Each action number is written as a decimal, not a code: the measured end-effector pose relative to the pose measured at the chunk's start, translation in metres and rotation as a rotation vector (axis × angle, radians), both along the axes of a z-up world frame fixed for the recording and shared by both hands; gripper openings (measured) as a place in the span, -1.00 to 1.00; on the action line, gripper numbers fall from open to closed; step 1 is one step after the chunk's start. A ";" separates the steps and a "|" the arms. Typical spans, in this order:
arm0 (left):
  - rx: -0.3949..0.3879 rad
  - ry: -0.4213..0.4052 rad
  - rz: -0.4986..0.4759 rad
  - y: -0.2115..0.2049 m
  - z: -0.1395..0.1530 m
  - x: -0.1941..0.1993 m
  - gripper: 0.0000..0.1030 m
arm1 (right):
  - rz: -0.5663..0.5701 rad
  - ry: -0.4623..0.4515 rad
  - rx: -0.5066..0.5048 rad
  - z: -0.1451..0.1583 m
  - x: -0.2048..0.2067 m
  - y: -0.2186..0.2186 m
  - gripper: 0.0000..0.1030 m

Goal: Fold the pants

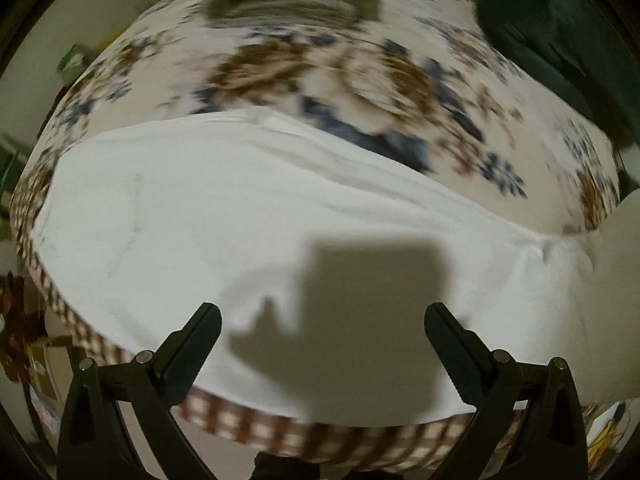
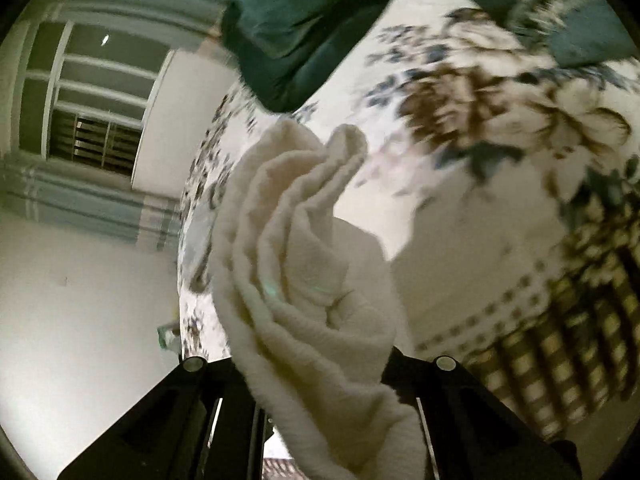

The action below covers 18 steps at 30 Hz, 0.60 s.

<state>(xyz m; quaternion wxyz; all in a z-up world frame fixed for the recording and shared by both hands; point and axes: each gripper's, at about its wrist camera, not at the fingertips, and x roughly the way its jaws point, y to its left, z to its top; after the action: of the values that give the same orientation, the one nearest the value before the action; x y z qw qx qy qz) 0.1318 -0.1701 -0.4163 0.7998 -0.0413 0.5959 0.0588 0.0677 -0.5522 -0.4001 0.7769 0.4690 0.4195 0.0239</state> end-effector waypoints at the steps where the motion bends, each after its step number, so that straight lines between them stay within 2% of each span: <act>1: -0.002 -0.002 0.019 0.014 0.003 -0.001 1.00 | 0.010 0.002 0.003 0.004 0.000 0.015 -0.80; 4: -0.002 -0.008 0.068 0.051 0.009 -0.005 1.00 | 0.053 0.011 0.006 0.012 0.010 0.067 -0.80; 8: 0.022 -0.022 0.161 0.116 0.017 -0.020 1.00 | 0.118 0.046 0.004 0.000 0.023 0.142 -0.80; 12: 0.040 -0.008 0.268 0.182 0.015 -0.037 1.00 | 0.180 0.106 -0.026 -0.034 0.036 0.218 -0.80; 15: 0.058 0.021 0.317 0.219 0.006 -0.050 1.00 | 0.232 0.150 -0.110 -0.060 0.046 0.274 -0.80; 18: 0.058 0.046 0.355 0.243 0.000 -0.064 1.00 | 0.298 0.255 -0.170 -0.092 0.056 0.323 -0.70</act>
<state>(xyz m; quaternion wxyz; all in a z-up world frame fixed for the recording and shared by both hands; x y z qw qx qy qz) 0.0683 0.0727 -0.4165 0.7638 -0.1213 0.5956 0.2171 0.1236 -0.2290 -0.4925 0.7422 0.3335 0.5797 0.0436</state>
